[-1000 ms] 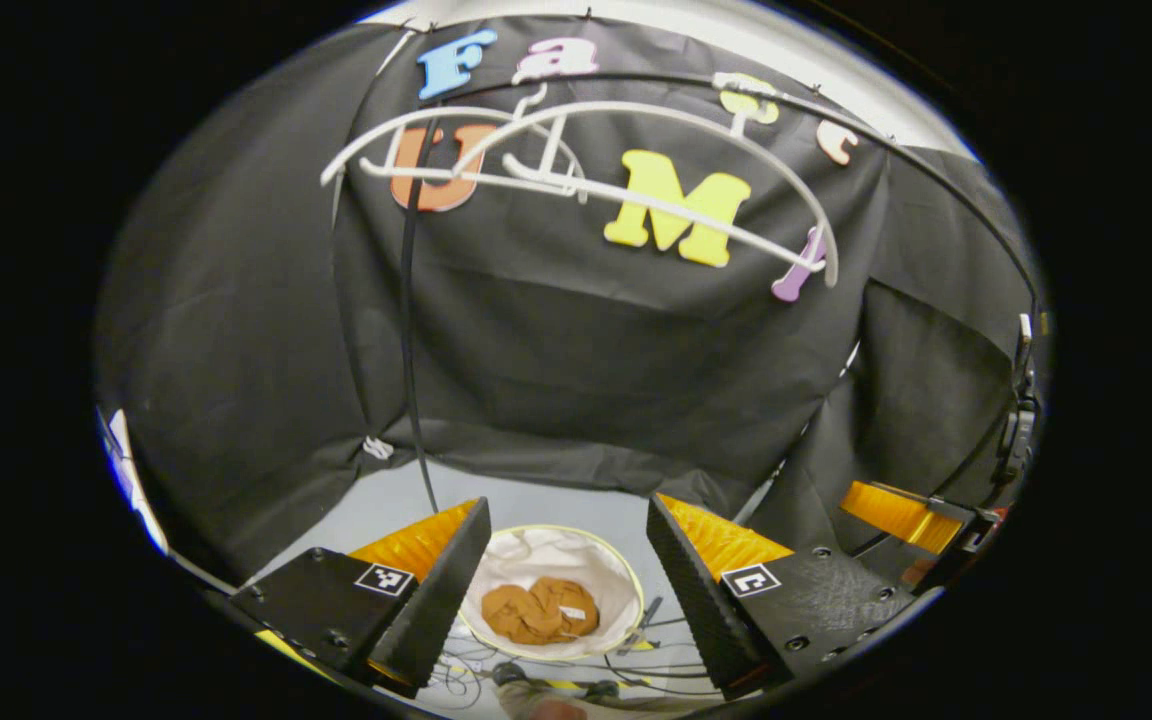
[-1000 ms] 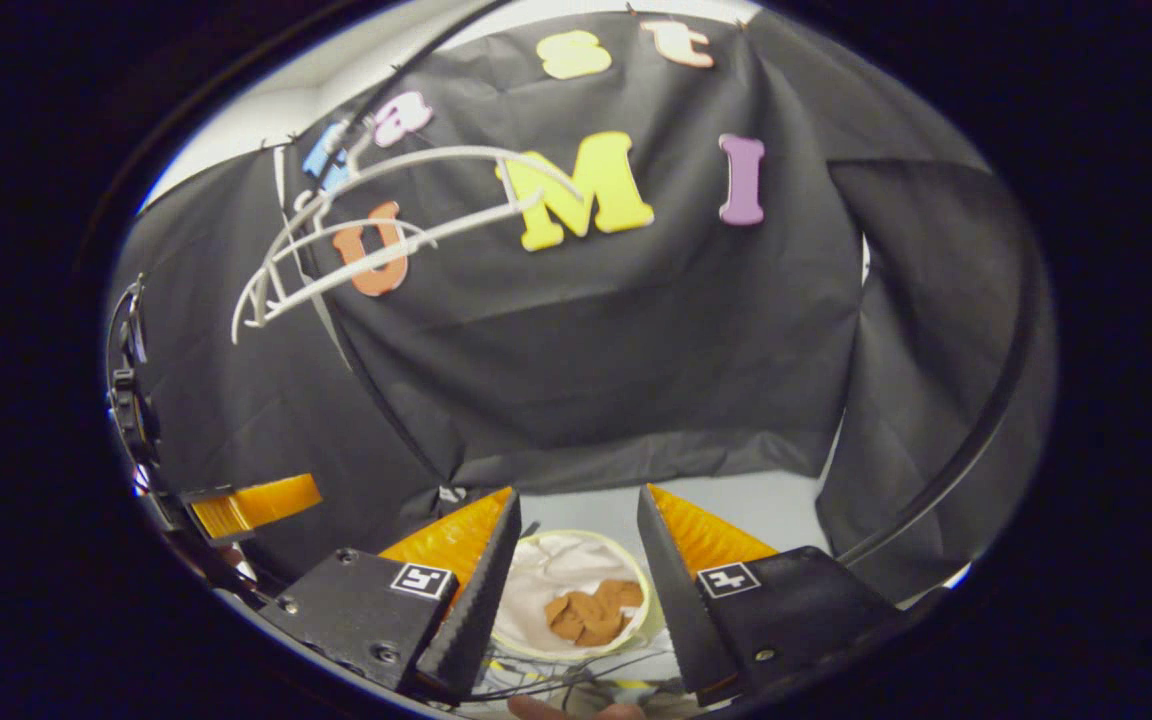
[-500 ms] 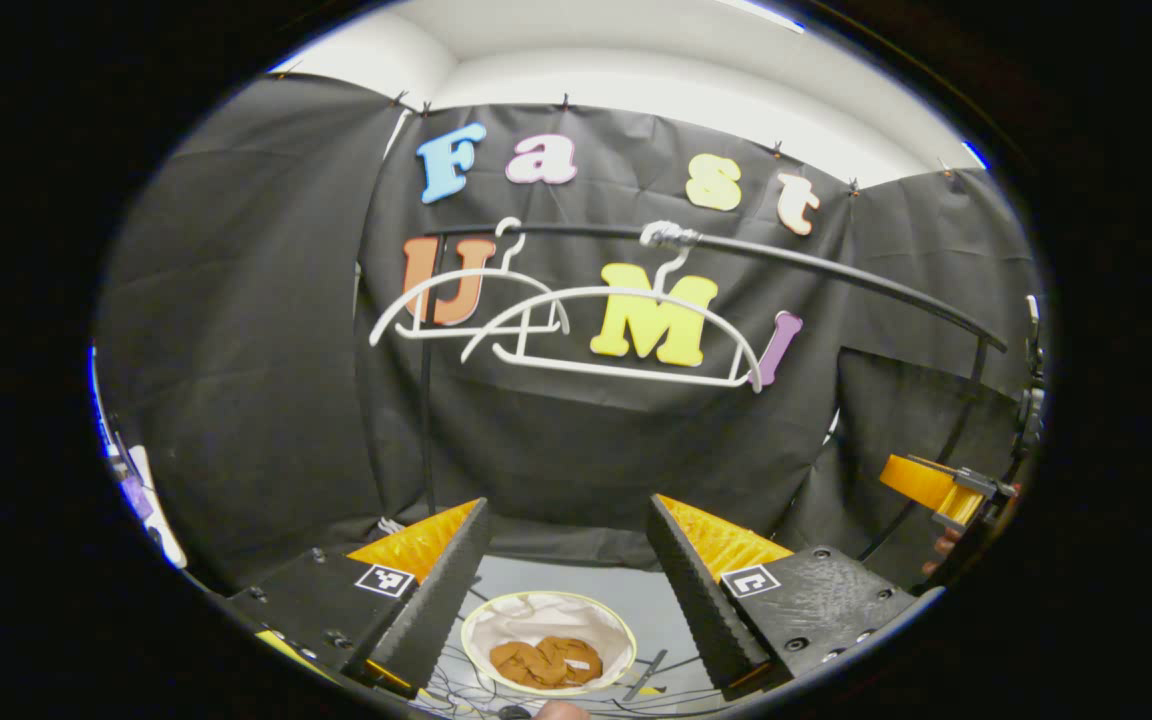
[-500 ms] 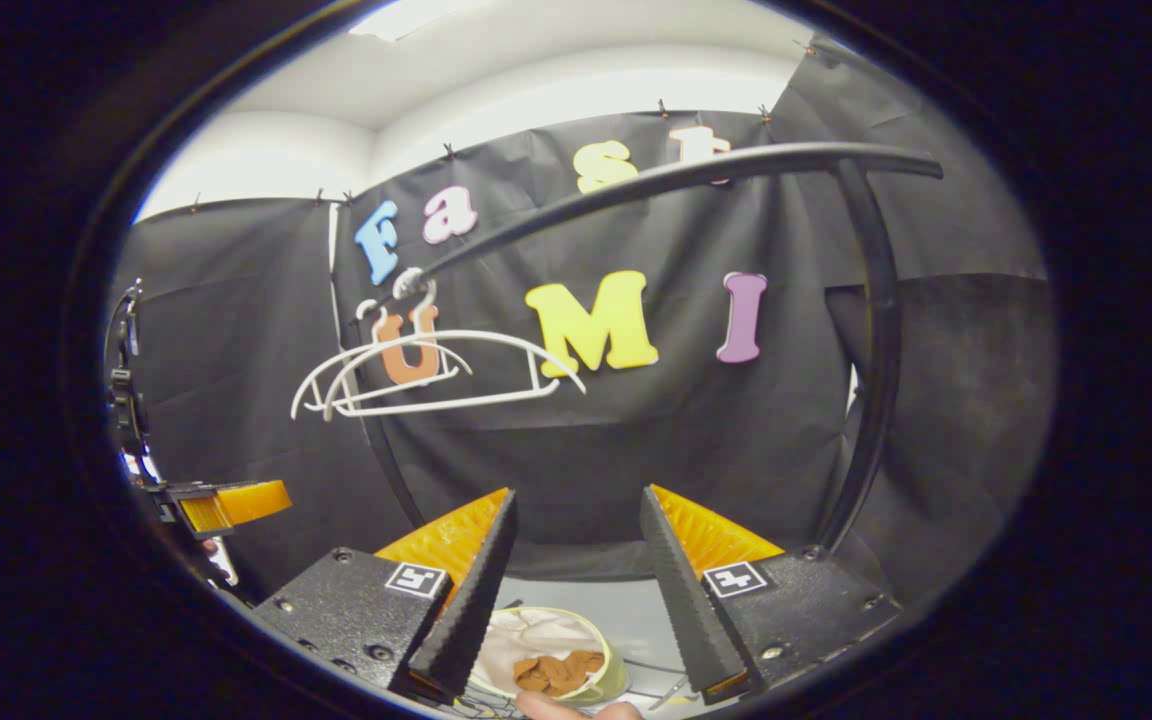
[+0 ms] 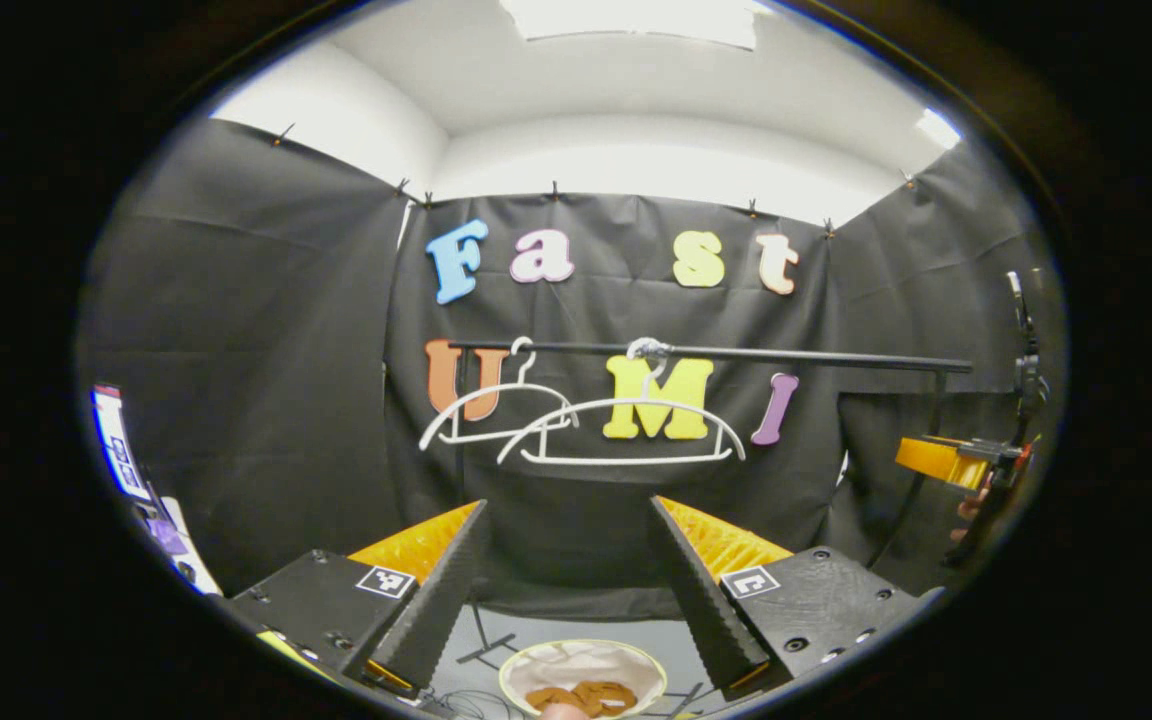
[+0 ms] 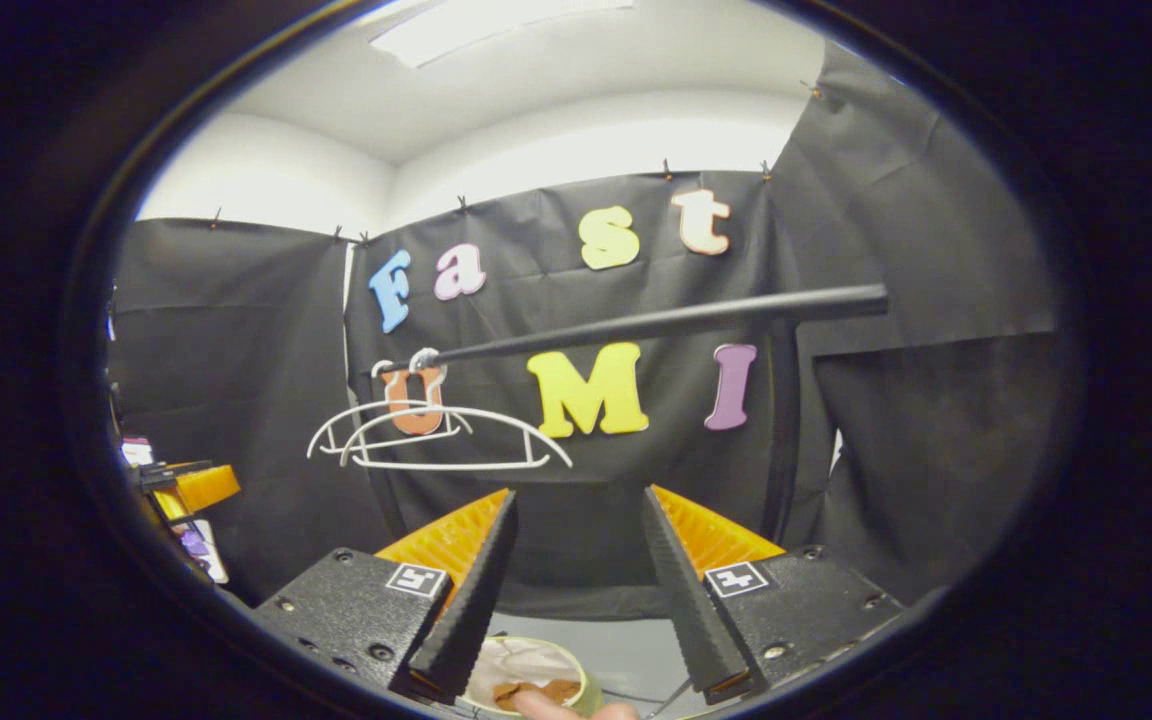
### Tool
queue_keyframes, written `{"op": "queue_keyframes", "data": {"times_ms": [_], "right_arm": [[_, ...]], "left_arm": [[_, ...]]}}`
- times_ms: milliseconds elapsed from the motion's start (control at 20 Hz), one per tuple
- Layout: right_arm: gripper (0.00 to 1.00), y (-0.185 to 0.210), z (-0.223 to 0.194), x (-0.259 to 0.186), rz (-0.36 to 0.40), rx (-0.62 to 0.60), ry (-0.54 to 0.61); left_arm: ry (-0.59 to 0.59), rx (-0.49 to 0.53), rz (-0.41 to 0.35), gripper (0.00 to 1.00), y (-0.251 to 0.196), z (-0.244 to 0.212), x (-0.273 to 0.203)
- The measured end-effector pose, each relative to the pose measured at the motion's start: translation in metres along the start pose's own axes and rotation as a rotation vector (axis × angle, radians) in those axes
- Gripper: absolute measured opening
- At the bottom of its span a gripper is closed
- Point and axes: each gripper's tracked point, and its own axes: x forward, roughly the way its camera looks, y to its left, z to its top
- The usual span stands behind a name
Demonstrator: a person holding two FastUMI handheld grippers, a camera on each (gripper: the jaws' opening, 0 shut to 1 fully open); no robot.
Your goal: Grasp the clothes on the hanger with both hands and then place them into the laundry hamper below.
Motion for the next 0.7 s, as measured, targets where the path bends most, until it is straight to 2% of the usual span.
{"op": "queue_keyframes", "data": {"times_ms": [150, 400, 700], "right_arm": [[0.8, 0.022, 0.021, -0.015, -0.007, -0.007, -0.093], [0.8, 0.054, 0.035, -0.044, -0.031, -0.018, -0.202], [0.85, 0.052, 0.022, -0.074, -0.196, -0.056, -0.239]], "left_arm": [[-0.046, 0.034, -0.015, 1.0, 0.016, 0.016, -0.017], [-0.15, 0.104, -0.05, 1.0, 0.039, 0.029, -0.036], [-0.202, 0.152, -0.097, 0.99, 0.061, 0.019, -0.035]]}}
